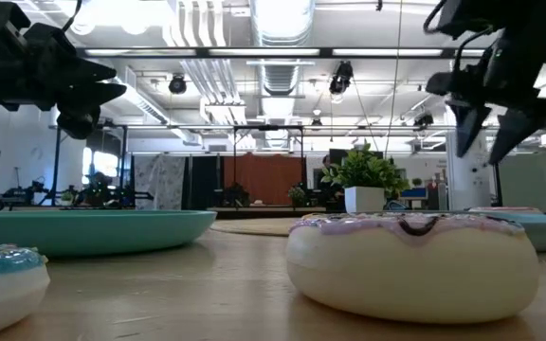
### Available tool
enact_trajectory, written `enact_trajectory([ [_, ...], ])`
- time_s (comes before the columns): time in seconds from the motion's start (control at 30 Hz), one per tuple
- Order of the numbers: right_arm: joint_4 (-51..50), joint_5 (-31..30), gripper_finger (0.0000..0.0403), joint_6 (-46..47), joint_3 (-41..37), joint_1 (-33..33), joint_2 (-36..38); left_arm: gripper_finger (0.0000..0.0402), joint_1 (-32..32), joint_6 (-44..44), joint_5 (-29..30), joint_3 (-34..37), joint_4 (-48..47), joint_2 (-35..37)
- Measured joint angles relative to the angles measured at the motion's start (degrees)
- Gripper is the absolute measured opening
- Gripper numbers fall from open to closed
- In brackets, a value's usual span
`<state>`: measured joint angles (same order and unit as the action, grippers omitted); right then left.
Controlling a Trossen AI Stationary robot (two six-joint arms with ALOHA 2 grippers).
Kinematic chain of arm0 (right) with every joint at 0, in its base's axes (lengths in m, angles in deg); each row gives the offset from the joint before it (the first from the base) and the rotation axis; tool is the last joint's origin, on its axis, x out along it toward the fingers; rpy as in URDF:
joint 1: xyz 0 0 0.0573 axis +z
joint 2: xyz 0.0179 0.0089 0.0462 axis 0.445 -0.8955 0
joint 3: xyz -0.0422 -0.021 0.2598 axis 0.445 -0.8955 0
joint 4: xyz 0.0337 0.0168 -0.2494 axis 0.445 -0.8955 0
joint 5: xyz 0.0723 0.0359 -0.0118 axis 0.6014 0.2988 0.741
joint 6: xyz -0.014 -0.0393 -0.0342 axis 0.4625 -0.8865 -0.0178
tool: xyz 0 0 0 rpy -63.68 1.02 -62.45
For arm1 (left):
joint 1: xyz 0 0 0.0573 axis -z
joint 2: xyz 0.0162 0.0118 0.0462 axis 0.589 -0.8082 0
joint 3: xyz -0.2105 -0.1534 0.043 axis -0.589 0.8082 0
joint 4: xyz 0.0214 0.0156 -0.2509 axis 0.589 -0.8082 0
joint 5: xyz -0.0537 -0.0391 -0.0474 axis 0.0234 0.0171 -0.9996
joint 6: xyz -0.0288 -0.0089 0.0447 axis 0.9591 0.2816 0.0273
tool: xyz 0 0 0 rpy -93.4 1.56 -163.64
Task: Pick & Place donuts
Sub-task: Put the large pink donut on the light blue plate
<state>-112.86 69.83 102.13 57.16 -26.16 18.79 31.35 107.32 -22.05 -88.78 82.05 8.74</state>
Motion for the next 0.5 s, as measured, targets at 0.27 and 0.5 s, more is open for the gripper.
enact_trajectory([
  [0.27, -3.8, 9.1, 0.0235, -9.9, 0.4, -8.6, -8.8, 0.011, 0.0, 0.0, 0.0, 0.0, 0.0, 0.0],
  [0.5, -0.7, 14.0, 0.0235, -24.4, -1.4, -18.5, -10.9, 0.011, 0.0, 0.0, 0.0, 0.0, 0.0, 0.0],
])
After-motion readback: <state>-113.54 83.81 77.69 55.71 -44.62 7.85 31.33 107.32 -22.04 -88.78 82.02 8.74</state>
